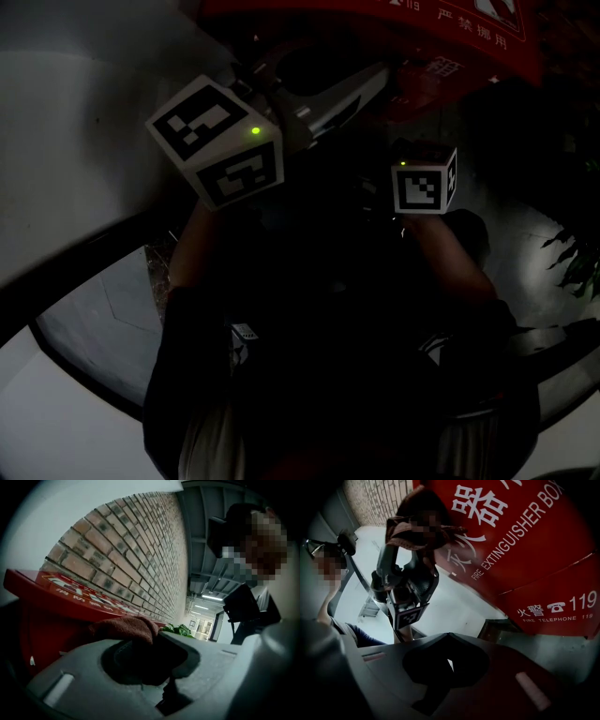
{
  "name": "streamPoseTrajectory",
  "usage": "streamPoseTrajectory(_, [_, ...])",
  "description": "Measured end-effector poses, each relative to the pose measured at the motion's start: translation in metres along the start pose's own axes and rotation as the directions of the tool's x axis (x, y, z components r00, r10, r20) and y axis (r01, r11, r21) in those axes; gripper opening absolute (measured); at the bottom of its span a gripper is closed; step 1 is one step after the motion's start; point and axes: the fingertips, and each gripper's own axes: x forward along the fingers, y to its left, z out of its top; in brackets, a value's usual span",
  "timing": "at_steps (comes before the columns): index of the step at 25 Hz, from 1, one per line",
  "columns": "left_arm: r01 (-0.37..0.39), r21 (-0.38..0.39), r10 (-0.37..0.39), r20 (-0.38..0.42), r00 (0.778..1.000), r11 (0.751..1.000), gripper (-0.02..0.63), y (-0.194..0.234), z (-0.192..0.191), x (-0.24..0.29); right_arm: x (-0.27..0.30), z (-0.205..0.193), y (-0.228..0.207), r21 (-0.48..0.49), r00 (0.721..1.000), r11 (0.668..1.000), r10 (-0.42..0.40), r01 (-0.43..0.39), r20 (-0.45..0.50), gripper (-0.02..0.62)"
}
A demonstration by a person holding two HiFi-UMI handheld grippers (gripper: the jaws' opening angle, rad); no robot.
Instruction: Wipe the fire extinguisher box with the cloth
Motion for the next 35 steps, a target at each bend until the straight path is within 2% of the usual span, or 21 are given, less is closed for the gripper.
streamPoseTrajectory(4, [0.043, 0.015, -0.042, -0.057, 0.998, 0.999, 0.103, -0.007, -0.014, 0.006, -0.002, 0.002, 0.002, -0.011, 1.0, 1.0, -0.008, 0.008, 0.001, 0.0])
streamPoseTrajectory(7, [0.104, -0.041, -0.109, -0.14, 0.984, 0.994, 0.103, -0.007, -0.042, 0.011, -0.003, 0.001, 0.002, -0.012, 1.0, 1.0, -0.009, 0.009, -0.005, 0.0])
streamPoseTrajectory(10, [0.208, -0.125, -0.234, -0.253, 0.939, 0.97, 0.103, -0.008, -0.094, 0.022, -0.004, -0.002, 0.003, -0.03, 0.999, 0.999, -0.024, 0.023, -0.024, 0.0])
streamPoseTrajectory(12, [0.217, -0.222, -0.28, -0.313, 0.908, 0.951, 0.103, 0.0, -0.133, 0.026, -0.005, -0.011, -0.005, -0.101, 0.993, 0.991, -0.092, 0.085, -0.072, -0.009])
streamPoseTrajectory(13, [0.201, -0.269, -0.286, -0.333, 0.898, 0.942, 0.103, 0.007, -0.149, 0.027, -0.007, -0.017, -0.009, -0.158, 0.986, 0.98, -0.135, 0.118, -0.1, -0.009])
streamPoseTrajectory(15, [0.154, -0.311, -0.272, -0.384, 0.882, 0.938, 0.103, 0.025, -0.175, 0.027, -0.01, -0.028, -0.013, -0.25, 0.972, 0.957, -0.184, 0.143, -0.147, -0.009])
streamPoseTrajectory(18, [0.089, -0.326, -0.246, -0.483, 0.841, 0.941, 0.103, 0.048, -0.215, 0.035, -0.011, -0.045, -0.014, -0.279, 0.957, 0.951, -0.197, 0.134, -0.212, -0.008])
streamPoseTrajectory(21, [0.021, -0.362, -0.236, -0.563, 0.792, 0.932, 0.103, 0.063, -0.267, 0.048, -0.009, -0.056, -0.005, -0.306, 0.949, 0.946, -0.191, 0.11, -0.251, -0.008])
streamPoseTrajectory(23, [-0.056, -0.379, -0.201, -0.604, 0.771, 0.924, 0.103, 0.074, -0.305, 0.058, -0.01, -0.059, 0.009, -0.275, 0.958, 0.958, -0.148, 0.078, -0.244, -0.005])
streamPoseTrajectory(25, [-0.15, -0.392, -0.145, -0.628, 0.765, 0.908, 0.103, 0.09, -0.34, 0.065, -0.019, -0.066, 0.019, -0.189, 0.967, 0.981, -0.093, 0.048, -0.235, -0.003])
streamPoseTrajectory(27, [-0.255, -0.425, -0.074, -0.62, 0.781, 0.868, 0.103, 0.109, -0.365, 0.07, -0.032, -0.072, 0.021, -0.099, 0.975, 0.994, -0.055, 0.035, -0.217, -0.003])
streamPoseTrajectory(30, [-0.394, -0.515, 0.035, -0.574, 0.818, 0.762, 0.103, 0.133, -0.395, 0.071, -0.042, -0.059, 0.019, -0.039, 0.99, 0.999, -0.04, 0.035, -0.139, -0.005])
streamPoseTrajectory(33, [-0.459, -0.569, 0.115, -0.536, 0.836, 0.682, 0.103, 0.149, -0.42, 0.075, -0.049, -0.034, 0.017, -0.004, 0.999, 1.0, -0.025, 0.025, -0.023, -0.005])
streamPoseTrajectory(35, [-0.477, -0.597, 0.15, -0.513, 0.845, 0.645, 0.103, 0.155, -0.432, 0.081, -0.054, -0.026, 0.014, 0.04, 0.999, 0.999, -0.024, 0.023, 0.032, -0.005])
